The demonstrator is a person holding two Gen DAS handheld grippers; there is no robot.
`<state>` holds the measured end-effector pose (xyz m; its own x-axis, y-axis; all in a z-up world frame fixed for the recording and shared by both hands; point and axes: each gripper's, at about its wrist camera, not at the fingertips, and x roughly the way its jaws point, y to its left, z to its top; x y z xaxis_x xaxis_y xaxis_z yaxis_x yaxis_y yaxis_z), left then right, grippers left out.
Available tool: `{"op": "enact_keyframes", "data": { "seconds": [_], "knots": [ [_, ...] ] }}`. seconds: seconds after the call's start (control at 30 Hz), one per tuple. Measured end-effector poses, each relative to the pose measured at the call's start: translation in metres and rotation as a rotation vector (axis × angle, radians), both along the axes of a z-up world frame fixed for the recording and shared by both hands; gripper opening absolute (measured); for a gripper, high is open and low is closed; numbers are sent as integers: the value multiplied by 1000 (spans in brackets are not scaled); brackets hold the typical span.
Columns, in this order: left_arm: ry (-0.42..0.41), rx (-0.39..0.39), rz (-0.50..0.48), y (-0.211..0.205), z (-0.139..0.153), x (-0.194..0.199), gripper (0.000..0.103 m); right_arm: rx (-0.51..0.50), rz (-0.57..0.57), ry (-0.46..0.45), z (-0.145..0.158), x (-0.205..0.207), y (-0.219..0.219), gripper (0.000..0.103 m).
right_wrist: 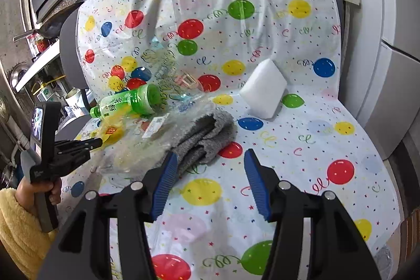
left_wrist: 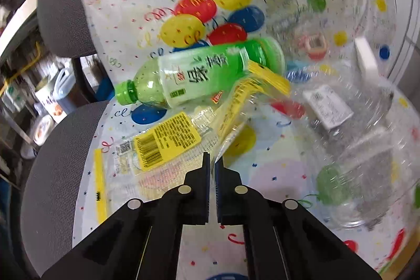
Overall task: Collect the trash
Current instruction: 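Grasp the yellow-labelled snack bag with the left gripper while the right gripper grasps clear packaging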
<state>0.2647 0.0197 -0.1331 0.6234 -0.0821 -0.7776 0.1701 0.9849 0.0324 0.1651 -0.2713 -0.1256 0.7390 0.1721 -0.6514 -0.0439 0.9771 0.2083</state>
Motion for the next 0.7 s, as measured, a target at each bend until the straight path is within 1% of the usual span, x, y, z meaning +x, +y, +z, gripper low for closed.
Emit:
{"op": "enact_keyframes", "data": {
  "seconds": [0.1,0.13,0.17,0.27,0.3,0.43,0.47,0.53,0.57,0.63,0.7],
  "knots": [
    [-43,-103,7,12,26,-21,1,-3,-2,-22,8,-6,1,53],
    [-59,-151,8,17,37,-32,1,-4,-1,-27,10,-8,1,53],
    [-82,-196,10,22,47,-44,1,-4,-1,-28,10,-10,1,53],
    [-149,-289,23,35,72,-75,1,3,3,-24,11,-12,3,53],
    [-166,-331,28,39,80,-85,1,8,6,-20,11,-12,5,53],
    [-186,-439,48,49,88,-105,1,21,29,-6,9,-10,14,53],
    [-190,-455,56,50,89,-109,1,26,37,-2,9,-8,18,53],
    [-200,-454,64,48,90,-115,1,42,54,8,7,-3,23,52],
    [-200,-453,63,47,89,-115,1,58,68,14,6,1,27,42],
    [-193,-475,59,46,86,-114,1,79,83,29,3,11,32,30],
    [-187,-485,56,45,84,-112,1,93,90,47,-2,25,39,30]
  ]
}}
